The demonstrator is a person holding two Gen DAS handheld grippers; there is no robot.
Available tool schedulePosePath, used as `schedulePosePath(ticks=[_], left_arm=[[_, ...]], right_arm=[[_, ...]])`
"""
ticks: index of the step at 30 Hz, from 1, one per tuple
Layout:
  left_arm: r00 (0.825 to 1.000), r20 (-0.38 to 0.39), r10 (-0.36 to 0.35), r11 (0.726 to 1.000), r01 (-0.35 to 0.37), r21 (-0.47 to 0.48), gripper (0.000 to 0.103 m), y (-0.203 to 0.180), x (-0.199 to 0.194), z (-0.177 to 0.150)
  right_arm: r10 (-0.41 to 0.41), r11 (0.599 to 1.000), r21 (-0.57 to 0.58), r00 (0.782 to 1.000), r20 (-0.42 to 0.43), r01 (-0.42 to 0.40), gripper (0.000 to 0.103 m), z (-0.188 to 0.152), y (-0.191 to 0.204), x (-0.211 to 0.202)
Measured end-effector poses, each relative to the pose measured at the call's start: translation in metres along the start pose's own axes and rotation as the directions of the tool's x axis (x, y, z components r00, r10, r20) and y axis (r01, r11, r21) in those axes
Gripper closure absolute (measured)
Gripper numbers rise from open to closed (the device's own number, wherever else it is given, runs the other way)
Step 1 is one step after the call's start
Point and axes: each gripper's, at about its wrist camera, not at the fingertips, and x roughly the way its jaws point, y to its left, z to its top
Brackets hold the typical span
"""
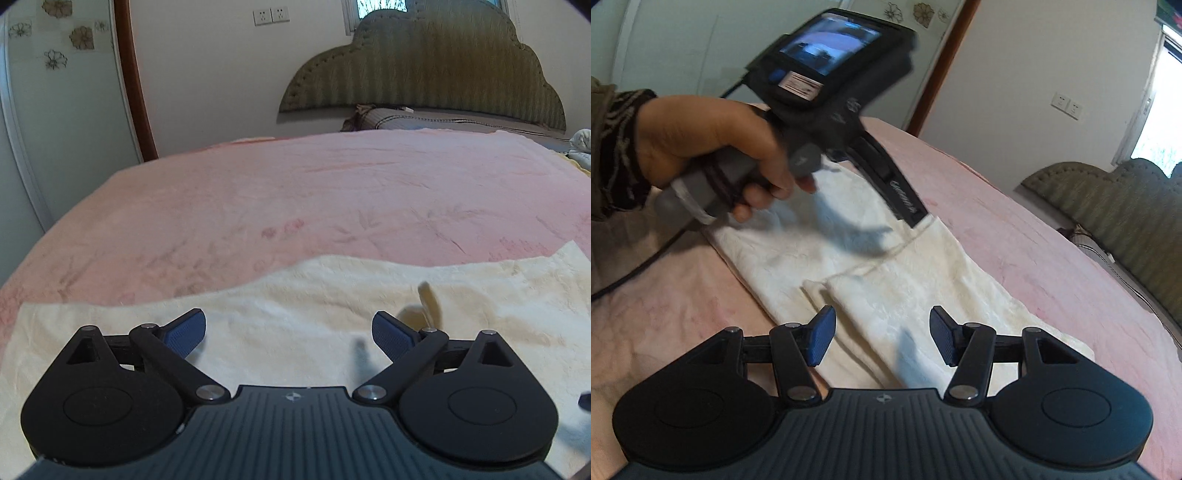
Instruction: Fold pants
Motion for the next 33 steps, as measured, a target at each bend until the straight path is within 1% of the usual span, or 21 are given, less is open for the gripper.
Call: schedulePosePath(ticks=[5,8,9,11,12,13,17,19,20,21,22,23,24,26,28,30,31,33], left_arm=[[0.999,-0.008,0.051,0.997,-0.050,0.053,0.004,-0.010,0.001,-0.005],[0.998,-0.005,0.064,0.996,-0.064,0.057,0.004,-0.011,0.000,-0.006],[0.998,-0.008,0.068,0.996,-0.068,0.057,0.004,-0.011,0.001,-0.006],[0.997,-0.015,0.075,0.996,-0.075,0.054,0.004,-0.011,0.001,-0.007],[0.997,-0.019,0.078,0.996,-0.077,0.052,0.004,-0.010,0.001,-0.007],[0.997,-0.021,0.079,0.996,-0.078,0.049,0.004,-0.010,0.001,-0.007],[0.996,-0.033,0.079,0.996,-0.078,0.031,0.004,-0.007,0.000,-0.007],[0.998,-0.035,0.051,0.999,-0.051,-0.014,0.004,0.000,-0.006,-0.005],[0.999,-0.039,-0.002,0.998,-0.001,-0.065,0.004,0.007,-0.011,-0.002],[0.996,-0.043,-0.073,0.990,0.067,-0.125,0.005,0.015,-0.016,-0.001],[0.988,-0.046,-0.148,0.973,0.137,-0.183,0.005,0.023,-0.021,0.000],[0.967,-0.047,-0.252,0.936,0.231,-0.266,0.005,0.033,-0.025,0.000],[0.941,-0.050,-0.336,0.893,0.301,-0.336,0.006,0.041,-0.029,-0.001],[0.885,-0.056,-0.462,0.805,0.392,-0.445,0.007,0.054,-0.033,-0.004],[0.830,-0.062,-0.554,0.734,0.451,-0.507,0.006,0.058,-0.035,-0.007],[0.768,-0.079,-0.636,0.669,0.496,-0.554,0.005,0.053,-0.031,-0.010],[0.738,-0.088,-0.668,0.635,0.505,-0.585,0.005,0.049,-0.028,-0.012],[0.679,-0.102,-0.727,0.557,0.496,-0.665,0.005,0.040,-0.015,-0.018]], right_arm=[[-0.067,0.998,0.010,0.998,-0.018,0.068,0.051,0.003,-0.007,0.014],[-0.077,0.997,-0.020,0.997,-0.016,0.077,0.063,-0.001,0.003,0.013],[-0.080,0.996,-0.031,0.997,-0.016,0.079,0.070,-0.001,0.007,0.012],[-0.079,0.996,-0.048,0.997,-0.018,0.078,0.078,-0.001,0.019,0.004],[-0.076,0.996,-0.054,0.997,-0.023,0.075,0.085,-0.001,0.021,0.005],[-0.078,0.996,-0.055,0.997,-0.026,0.076,0.090,-0.001,0.024,0.002],[-0.080,0.994,-0.078,0.996,-0.025,0.078,0.092,-0.001,0.031,-0.002],[-0.067,0.997,-0.049,0.997,-0.022,0.066,0.092,-0.001,0.028,-0.004],[-0.059,0.998,-0.025,0.998,-0.017,0.059,0.092,-0.002,0.025,-0.005],[-0.047,0.999,0.016,0.999,-0.006,0.047,0.092,-0.003,0.019,-0.008],[-0.034,0.998,0.057,0.999,0.003,0.033,0.092,-0.003,0.014,-0.010],[-0.023,0.995,0.097,1.000,0.015,0.021,0.092,-0.004,0.008,-0.012],[-0.014,0.991,0.134,0.999,0.028,0.010,0.092,-0.005,0.002,-0.014],[-0.001,0.980,0.200,0.999,0.052,-0.009,0.093,-0.006,-0.008,-0.018],[0.006,0.966,0.259,0.997,0.076,-0.025,0.093,-0.008,-0.019,-0.022],[0.012,0.955,0.295,0.995,0.095,-0.039,0.093,-0.009,-0.026,-0.024],[0.013,0.950,0.308,0.995,0.103,-0.045,0.093,-0.009,-0.029,-0.026],[0.012,0.946,0.321,0.994,0.112,-0.048,0.093,-0.010,-0.032,-0.027]])
